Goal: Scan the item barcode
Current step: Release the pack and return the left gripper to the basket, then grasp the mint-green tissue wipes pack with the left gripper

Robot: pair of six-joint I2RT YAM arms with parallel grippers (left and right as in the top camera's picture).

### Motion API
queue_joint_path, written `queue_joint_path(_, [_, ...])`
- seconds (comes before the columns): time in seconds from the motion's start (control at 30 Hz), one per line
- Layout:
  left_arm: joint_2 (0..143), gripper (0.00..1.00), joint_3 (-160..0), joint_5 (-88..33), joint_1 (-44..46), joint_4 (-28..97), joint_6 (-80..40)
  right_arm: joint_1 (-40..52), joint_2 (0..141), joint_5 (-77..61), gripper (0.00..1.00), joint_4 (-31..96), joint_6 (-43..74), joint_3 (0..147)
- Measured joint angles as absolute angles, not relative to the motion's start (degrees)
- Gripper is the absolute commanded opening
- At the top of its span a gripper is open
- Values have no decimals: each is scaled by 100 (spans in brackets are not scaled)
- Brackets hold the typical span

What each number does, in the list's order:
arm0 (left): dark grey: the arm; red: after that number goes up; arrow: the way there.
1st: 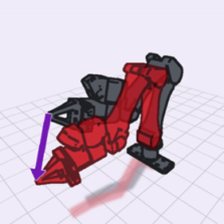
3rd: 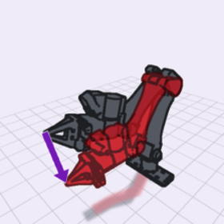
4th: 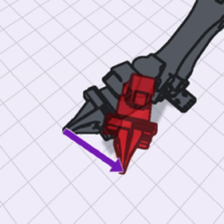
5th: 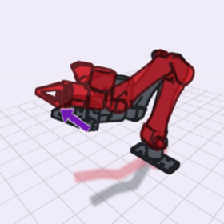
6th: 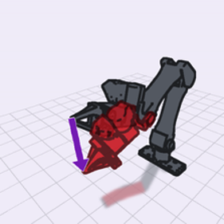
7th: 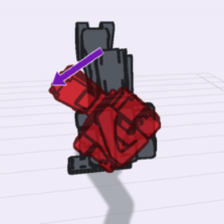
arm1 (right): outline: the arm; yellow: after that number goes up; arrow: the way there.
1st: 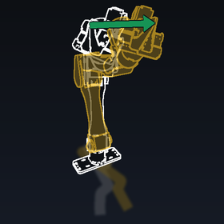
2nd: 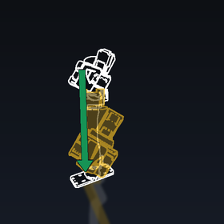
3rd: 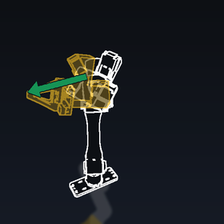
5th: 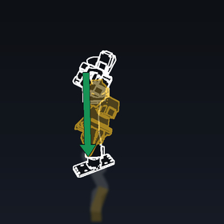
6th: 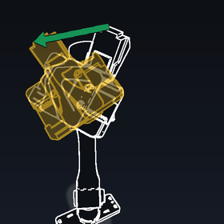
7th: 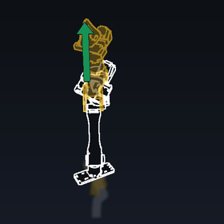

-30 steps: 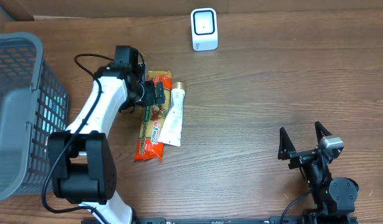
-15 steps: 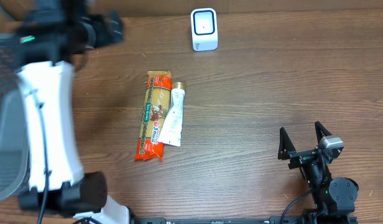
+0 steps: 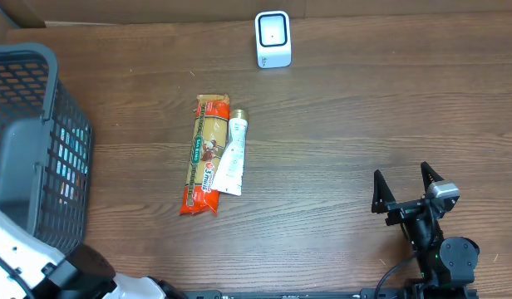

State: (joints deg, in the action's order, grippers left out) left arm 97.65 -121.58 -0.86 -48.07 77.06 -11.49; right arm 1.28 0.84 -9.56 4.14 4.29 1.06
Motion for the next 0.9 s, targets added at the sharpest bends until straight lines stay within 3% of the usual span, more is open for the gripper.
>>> queue_joint_path(0.57, [9819,100,-8648,-961,-4960,4547,1175,128,84,-954,100,412,429,106])
queue_joint_path(0.9, [10624,97,-8208,-1461,-4947,3839,1778,128,84,-956,100,412,429,106])
